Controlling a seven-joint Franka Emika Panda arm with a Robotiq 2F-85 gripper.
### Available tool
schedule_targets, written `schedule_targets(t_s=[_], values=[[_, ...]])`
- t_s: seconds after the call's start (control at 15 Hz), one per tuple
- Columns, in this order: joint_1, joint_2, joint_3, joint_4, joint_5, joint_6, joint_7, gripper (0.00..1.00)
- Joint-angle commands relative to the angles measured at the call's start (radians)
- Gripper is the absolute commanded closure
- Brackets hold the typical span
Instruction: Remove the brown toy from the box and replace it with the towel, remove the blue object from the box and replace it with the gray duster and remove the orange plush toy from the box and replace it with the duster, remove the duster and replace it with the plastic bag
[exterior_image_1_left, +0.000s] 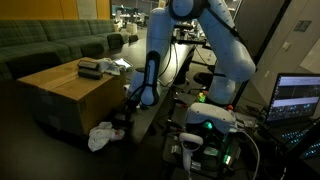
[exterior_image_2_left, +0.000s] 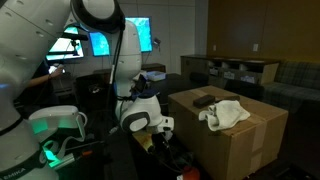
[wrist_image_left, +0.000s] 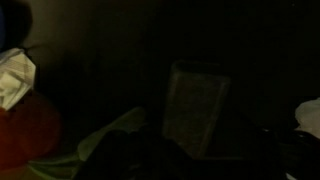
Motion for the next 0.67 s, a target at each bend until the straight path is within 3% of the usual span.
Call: schedule_targets(t_s=[0.0,0.47,0.6], values=[[0.040,-0.022,-0.031,-0.005,-0.021,0.010,0.029,0.00],[0.036,-0.106,0.006,-0.030,-0.034,0.014,0.035,0.00],[0.016,-0.136,0.047,-0.036,-0.044,0.009,0.045,0.00]])
